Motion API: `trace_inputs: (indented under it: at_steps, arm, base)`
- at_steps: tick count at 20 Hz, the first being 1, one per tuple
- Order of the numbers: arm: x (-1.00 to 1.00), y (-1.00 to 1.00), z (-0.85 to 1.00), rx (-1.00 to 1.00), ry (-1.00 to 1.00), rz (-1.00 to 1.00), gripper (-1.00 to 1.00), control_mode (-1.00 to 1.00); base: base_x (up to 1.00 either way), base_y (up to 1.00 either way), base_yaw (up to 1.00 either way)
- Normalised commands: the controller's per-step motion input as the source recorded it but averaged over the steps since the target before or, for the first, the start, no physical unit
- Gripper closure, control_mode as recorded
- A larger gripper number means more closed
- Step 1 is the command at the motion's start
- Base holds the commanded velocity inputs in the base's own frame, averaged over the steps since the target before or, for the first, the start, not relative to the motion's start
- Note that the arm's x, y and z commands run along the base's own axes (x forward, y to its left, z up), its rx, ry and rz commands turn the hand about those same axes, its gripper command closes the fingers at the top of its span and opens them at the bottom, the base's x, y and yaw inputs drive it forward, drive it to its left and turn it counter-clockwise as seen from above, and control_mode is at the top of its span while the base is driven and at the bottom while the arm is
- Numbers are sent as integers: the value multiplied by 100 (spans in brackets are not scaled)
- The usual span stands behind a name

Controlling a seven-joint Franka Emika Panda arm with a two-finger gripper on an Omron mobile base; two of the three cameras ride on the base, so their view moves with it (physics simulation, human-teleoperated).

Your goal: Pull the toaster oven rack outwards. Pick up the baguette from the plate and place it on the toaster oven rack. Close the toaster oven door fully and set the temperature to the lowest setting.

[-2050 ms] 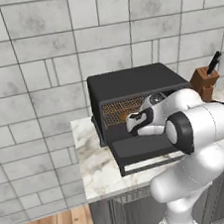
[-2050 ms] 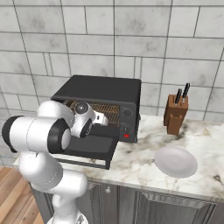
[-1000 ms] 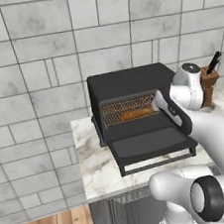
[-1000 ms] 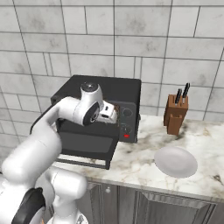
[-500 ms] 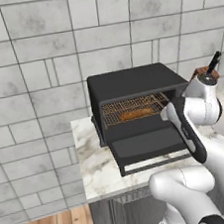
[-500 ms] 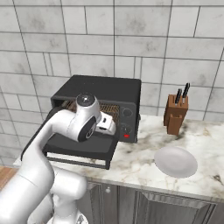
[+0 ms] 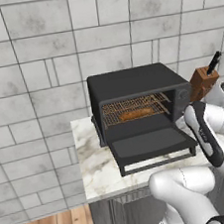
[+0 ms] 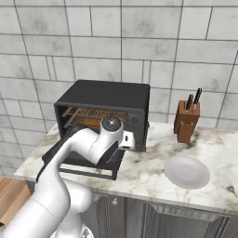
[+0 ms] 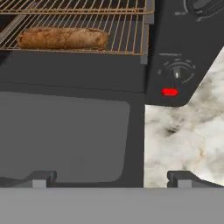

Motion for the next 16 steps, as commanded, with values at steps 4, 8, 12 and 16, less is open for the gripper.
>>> trace_inputs:
  at_steps: [4, 8, 12, 16]
  arm:
    - [0, -48, -2, 1, -2, 33, -100, -100]
    - [0, -30, -6, 2, -2, 39, -100, -100]
    - [0, -18, -17, 2, -9, 39, -100, -100]
    - [0, -10, -30, 0, -20, 35, -100, -100]
  base:
    - [0, 0, 0]
    - [0, 0, 0]
    - [0, 0, 0]
    - [0, 0, 0]
